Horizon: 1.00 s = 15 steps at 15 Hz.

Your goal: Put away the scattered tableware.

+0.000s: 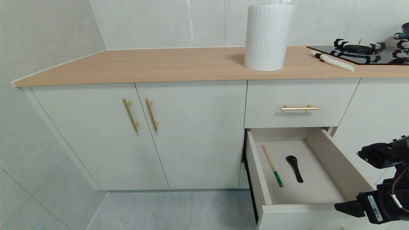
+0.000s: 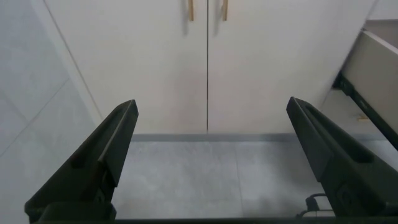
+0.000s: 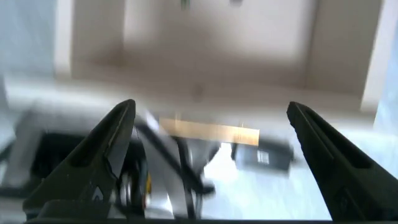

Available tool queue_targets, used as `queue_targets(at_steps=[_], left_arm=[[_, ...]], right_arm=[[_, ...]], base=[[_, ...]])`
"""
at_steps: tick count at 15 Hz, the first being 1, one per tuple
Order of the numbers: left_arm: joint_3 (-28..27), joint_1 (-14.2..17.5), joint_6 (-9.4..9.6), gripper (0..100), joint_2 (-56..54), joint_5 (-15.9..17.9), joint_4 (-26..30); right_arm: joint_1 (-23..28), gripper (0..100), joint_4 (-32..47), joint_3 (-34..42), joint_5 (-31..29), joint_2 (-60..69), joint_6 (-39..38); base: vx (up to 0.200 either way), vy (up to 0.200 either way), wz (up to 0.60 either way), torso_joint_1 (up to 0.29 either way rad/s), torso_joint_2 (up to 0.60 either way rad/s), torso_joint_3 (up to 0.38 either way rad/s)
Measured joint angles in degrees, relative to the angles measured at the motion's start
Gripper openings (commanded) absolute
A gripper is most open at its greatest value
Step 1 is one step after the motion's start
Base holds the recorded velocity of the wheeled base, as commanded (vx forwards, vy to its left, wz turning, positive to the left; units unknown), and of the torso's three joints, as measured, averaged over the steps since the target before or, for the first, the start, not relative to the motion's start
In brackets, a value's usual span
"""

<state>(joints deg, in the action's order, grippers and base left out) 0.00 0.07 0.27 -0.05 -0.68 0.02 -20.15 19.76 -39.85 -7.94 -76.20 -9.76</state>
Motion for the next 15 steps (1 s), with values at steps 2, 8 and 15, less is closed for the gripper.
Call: queue_targets(at_steps=[2, 8, 15], left_arm=[[0.00, 0.00, 0.00, 100, 0.02, 0.02, -0.02], [0.00, 0.02, -0.02, 100, 0.00, 0.00, -0.02], [0.00, 0.02, -0.02, 100, 0.00, 0.00, -0.02]], right_arm=[[-1.45, 100, 1.28, -0.37, 1.05, -1.48, 0.00], [-2.74, 100, 1.39, 0.09, 1.80, -9.92, -0.41], [-2.41, 100, -1.49, 0.24, 1.27, -15.77, -2.71]], base=[[0.000, 0.000, 0.00, 0.000, 0.00, 0.000], [0.000, 0.000, 0.00, 0.000, 0.00, 0.000], [0.000, 0.000, 0.00, 0.000, 0.00, 0.000]])
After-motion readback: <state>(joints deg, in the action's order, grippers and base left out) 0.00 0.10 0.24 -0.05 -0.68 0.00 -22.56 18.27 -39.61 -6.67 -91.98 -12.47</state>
